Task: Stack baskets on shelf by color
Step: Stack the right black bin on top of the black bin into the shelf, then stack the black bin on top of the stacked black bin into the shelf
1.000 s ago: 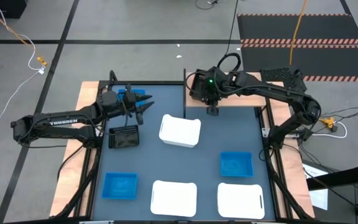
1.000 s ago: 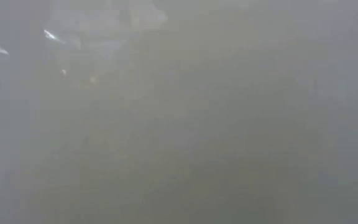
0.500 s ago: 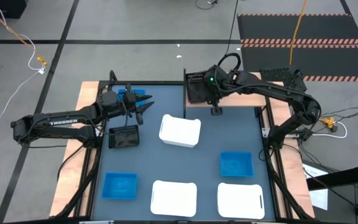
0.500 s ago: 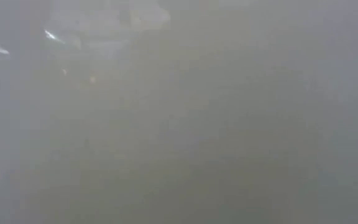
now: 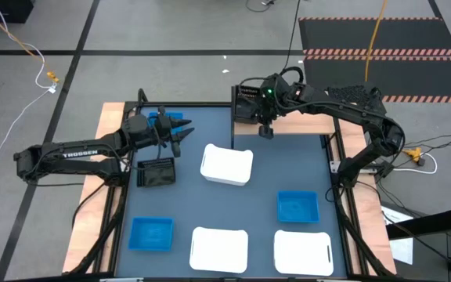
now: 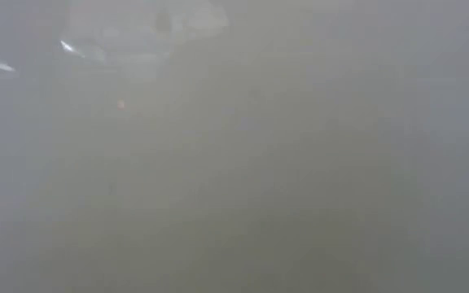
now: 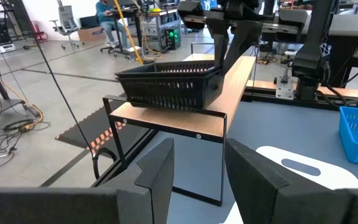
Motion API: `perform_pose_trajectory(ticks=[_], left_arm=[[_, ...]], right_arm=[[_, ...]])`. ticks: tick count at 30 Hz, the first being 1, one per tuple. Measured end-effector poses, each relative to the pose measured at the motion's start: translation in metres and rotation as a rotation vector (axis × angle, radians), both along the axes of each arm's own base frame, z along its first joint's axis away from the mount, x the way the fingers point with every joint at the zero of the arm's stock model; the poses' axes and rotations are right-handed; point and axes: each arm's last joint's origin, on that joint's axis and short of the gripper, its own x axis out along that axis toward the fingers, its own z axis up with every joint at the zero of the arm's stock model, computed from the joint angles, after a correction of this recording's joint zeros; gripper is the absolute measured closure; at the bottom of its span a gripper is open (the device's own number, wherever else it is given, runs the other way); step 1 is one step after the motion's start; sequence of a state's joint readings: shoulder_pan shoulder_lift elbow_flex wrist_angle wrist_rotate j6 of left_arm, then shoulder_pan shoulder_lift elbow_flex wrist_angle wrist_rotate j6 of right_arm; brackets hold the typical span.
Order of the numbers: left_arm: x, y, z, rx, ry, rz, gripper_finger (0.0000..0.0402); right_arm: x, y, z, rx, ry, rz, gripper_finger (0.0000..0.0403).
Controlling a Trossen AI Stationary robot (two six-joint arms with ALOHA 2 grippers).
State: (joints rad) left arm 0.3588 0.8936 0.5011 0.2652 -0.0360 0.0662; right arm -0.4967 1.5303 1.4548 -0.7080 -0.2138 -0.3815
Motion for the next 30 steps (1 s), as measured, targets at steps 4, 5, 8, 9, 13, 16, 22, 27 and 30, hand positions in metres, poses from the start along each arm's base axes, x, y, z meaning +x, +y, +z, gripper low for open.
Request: perform_pose_trajectory(ticks=[4, 5, 8, 9, 13, 16, 22, 27, 30], left_arm=[[0.0, 0.0, -0.001, -0.002, 0.005, 0.0, 0.0256], [0.0, 0.0, -0.001, -0.004, 0.009, 0.0, 0.0256], [0.0, 0.0, -0.003, -0.014, 0.032, 0.0, 0.0256], [0.0, 0.0, -0.004, -0.019, 0.034, 0.001, 0.0256], [0.0, 0.0, -0.004, -0.037, 0.034, 0.004, 0.0256], [-0.001, 0.0, -0.005, -0.037, 0.04, 0.018, 0.0256], [-0.012, 0.001, -0.008, -0.04, 0.12, 0.169, 0.0256], [-0.035, -0.006, 0.001, -0.044, 0.103, 0.236, 0.0256], [-0.051, -0.011, 0.012, -0.013, 0.047, 0.289, 0.0256]], right_arm=[[-0.002, 0.004, -0.003, 0.032, 0.038, -0.016, 0.0376], [-0.002, 0.005, -0.003, 0.029, 0.052, -0.021, 0.0372], [-0.004, 0.006, -0.005, 0.006, 0.087, -0.016, 0.0359], [-0.004, 0.006, -0.005, 0.0, 0.092, -0.016, 0.0355], [-0.003, 0.005, -0.004, -0.012, 0.078, -0.014, 0.0337], [-0.001, 0.004, -0.003, -0.023, 0.058, -0.015, 0.0319], [-0.001, 0.008, 0.016, -0.097, -0.075, -0.001, 0.0291], [0.014, 0.027, 0.017, -0.1, -0.12, 0.06, 0.0282], [0.041, 0.048, 0.004, -0.102, -0.142, 0.145, 0.0281]])
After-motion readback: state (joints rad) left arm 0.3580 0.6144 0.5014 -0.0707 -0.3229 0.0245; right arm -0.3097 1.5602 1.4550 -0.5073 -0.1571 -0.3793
